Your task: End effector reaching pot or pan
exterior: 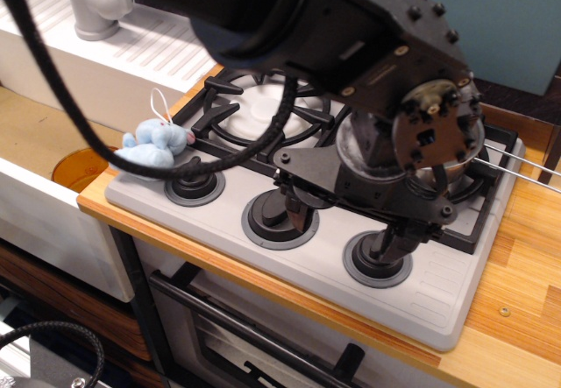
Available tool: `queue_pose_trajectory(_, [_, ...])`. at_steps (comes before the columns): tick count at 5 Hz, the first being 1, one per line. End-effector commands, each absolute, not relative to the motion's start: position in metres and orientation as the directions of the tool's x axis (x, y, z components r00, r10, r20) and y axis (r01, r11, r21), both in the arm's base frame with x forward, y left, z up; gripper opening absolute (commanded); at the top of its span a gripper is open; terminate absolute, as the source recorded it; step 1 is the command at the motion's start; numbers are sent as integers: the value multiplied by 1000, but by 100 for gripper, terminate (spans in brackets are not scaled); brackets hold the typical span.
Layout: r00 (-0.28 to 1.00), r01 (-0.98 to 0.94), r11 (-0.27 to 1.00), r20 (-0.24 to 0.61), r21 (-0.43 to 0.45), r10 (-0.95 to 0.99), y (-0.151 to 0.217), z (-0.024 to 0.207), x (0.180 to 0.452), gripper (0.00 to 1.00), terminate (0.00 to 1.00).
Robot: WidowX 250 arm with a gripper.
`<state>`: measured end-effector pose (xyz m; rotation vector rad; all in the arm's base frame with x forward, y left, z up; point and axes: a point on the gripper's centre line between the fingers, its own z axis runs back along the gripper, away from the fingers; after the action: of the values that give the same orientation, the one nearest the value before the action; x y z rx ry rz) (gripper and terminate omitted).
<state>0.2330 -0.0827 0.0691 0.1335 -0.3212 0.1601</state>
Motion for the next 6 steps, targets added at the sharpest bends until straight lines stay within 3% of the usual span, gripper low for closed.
queue_pose_trajectory(1, [936, -177, 979, 324, 105, 135, -83, 69, 233, 100, 0])
queue_pose_trajectory(3, [944, -261, 959, 238, 106, 230, -102, 117, 259, 100, 0])
queue_pose_trajectory(6, [937, -293, 951, 227, 97, 266, -107, 127, 297, 100, 0])
